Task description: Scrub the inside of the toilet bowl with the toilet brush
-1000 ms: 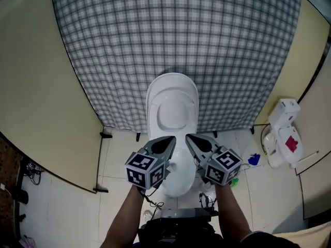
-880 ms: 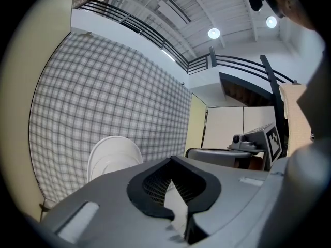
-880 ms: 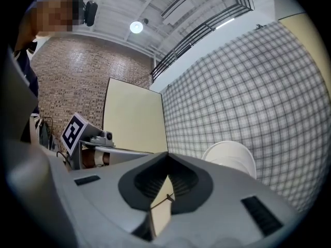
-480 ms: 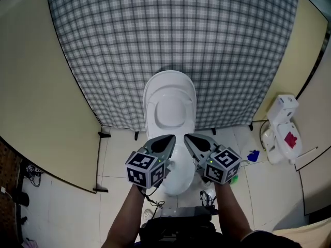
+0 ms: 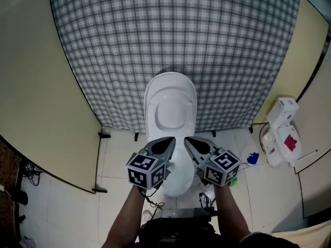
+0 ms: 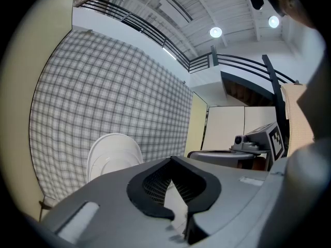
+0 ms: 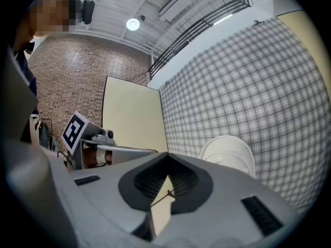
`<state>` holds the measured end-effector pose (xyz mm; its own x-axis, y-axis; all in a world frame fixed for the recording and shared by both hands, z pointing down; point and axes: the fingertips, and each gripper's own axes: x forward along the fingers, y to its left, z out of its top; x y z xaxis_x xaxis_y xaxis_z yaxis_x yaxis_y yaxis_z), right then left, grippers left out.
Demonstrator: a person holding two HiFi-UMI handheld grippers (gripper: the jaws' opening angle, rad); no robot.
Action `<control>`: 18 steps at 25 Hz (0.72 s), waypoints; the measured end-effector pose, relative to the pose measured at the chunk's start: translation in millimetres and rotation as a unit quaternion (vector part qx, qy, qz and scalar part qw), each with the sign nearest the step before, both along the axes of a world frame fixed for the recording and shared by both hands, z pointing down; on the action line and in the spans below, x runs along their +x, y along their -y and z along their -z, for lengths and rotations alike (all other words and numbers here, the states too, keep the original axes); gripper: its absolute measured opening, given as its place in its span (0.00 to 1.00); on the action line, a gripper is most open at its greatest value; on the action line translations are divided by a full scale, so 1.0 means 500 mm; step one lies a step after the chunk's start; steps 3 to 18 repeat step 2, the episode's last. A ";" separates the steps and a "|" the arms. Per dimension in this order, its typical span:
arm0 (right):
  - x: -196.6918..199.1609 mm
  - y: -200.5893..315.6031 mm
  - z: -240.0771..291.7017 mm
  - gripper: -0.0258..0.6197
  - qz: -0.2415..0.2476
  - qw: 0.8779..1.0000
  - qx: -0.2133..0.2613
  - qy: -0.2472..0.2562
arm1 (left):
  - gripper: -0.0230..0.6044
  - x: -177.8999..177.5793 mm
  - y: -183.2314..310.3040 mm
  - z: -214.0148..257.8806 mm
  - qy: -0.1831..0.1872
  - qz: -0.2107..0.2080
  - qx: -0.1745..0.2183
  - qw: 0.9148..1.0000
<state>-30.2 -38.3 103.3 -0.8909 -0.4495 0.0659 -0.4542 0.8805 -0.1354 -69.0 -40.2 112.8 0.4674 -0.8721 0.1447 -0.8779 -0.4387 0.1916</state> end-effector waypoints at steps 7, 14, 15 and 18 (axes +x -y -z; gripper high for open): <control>-0.002 -0.007 -0.005 0.04 0.003 1.000 0.001 -0.001 | 0.05 0.000 -0.004 -0.001 0.002 0.001 0.002 1.000; -0.002 -0.007 -0.005 0.04 0.003 1.000 0.001 -0.001 | 0.05 0.000 -0.004 -0.001 0.002 0.001 0.002 1.000; -0.002 -0.007 -0.005 0.04 0.003 1.000 0.001 -0.001 | 0.05 0.000 -0.004 -0.001 0.002 0.001 0.002 1.000; -0.002 -0.007 -0.005 0.04 0.003 1.000 0.001 -0.001 | 0.05 0.000 -0.004 -0.001 0.002 0.001 0.002 1.000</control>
